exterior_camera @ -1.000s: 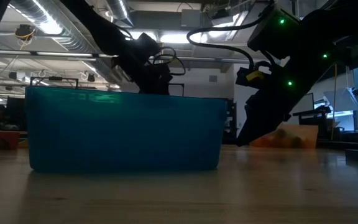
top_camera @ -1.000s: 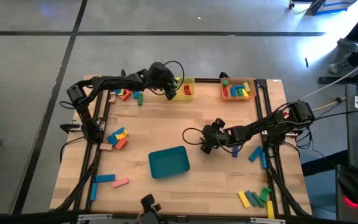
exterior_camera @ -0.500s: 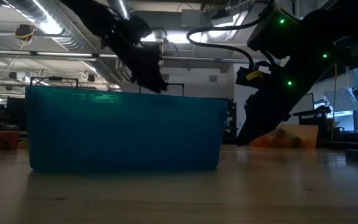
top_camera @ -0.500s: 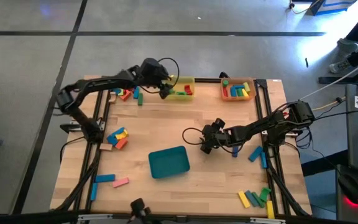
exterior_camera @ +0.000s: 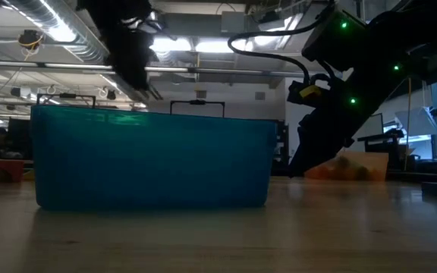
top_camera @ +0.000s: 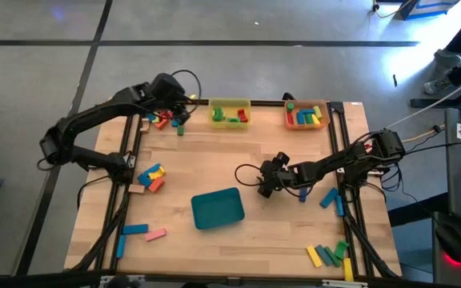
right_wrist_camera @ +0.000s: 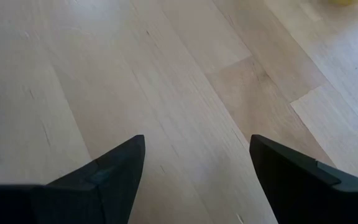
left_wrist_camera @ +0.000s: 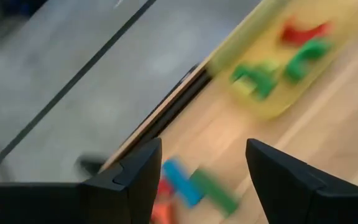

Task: Sort blocks by size
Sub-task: Put the orange arch block into the yellow bin

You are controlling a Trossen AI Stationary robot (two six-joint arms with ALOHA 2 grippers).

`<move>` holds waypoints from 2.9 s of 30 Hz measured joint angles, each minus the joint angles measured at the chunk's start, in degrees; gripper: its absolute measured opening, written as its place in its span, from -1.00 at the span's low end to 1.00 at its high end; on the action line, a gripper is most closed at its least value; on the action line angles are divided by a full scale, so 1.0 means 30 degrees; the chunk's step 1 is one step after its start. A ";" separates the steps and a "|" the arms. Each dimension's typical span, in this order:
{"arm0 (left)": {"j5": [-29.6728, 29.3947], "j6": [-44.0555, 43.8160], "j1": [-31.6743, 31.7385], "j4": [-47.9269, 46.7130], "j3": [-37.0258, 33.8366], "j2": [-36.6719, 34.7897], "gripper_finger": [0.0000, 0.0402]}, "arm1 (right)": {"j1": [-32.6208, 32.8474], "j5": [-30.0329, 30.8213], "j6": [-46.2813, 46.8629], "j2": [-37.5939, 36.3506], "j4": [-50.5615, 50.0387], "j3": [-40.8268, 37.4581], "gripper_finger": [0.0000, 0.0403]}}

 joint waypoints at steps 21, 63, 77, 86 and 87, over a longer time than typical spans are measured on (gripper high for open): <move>-0.2378 -0.2377 0.2226 -0.3705 -0.2113 0.6263 0.08 | 0.0000 -0.0015 -0.0270 0.0000 0.0235 0.0000 0.45; 0.1166 0.0728 0.4600 -0.2848 -0.2056 1.0230 -0.84 | 0.0000 -0.0226 -0.0371 0.0000 0.0276 0.0000 0.45; 0.1157 0.0695 0.2735 -0.3867 -0.1630 0.5155 -0.79 | 0.0000 -0.0233 -0.0392 0.0000 0.0506 0.0000 0.45; 0.5373 0.1430 0.2379 0.3044 -0.1486 0.2732 -0.76 | 0.0000 -0.0226 -0.0423 0.0000 0.0873 0.0000 0.45; 0.5942 0.1438 0.2383 0.3710 -0.1486 0.2732 -0.75 | 0.0000 -0.0226 -0.0423 0.0000 0.0867 0.0000 0.45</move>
